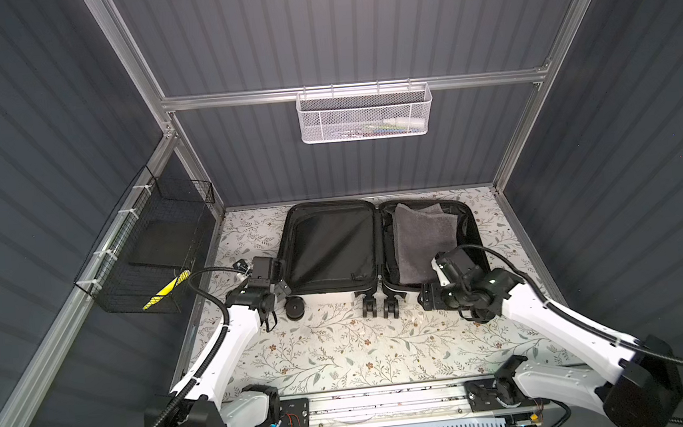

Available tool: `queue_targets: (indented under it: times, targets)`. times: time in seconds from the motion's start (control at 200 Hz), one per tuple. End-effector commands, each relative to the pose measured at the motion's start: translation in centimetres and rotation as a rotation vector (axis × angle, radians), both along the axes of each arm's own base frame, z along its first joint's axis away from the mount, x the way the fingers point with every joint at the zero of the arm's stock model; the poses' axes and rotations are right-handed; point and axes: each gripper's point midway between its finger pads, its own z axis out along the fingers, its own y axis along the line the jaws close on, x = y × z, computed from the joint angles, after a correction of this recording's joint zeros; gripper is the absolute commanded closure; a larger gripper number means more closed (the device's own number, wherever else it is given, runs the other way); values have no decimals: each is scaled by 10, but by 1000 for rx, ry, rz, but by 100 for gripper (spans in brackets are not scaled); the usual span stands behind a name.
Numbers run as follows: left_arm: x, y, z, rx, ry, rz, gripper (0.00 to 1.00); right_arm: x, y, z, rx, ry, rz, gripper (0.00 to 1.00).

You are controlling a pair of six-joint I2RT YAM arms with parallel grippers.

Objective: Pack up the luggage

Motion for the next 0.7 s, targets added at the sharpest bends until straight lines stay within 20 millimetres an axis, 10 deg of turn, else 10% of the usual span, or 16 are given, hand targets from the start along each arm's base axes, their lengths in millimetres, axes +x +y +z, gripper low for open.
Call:
queue_targets:
  times: [0.0, 0.335, 0.505, 0.69]
  targets:
    - [13, -10, 37, -4, -56, -101, 2, -8, -8, 43, 43, -57, 16, 18]
    - [32, -43, 53, -71, 4, -321, 0, 46, -121, 77, 86, -132, -426, 14]
    - [32, -41, 38, -101, 46, -334, 0, 59, -169, 58, 129, -95, -609, 14]
    - [30, -31, 20, -155, 68, -306, 0, 65, -179, 22, 140, -30, -648, 15]
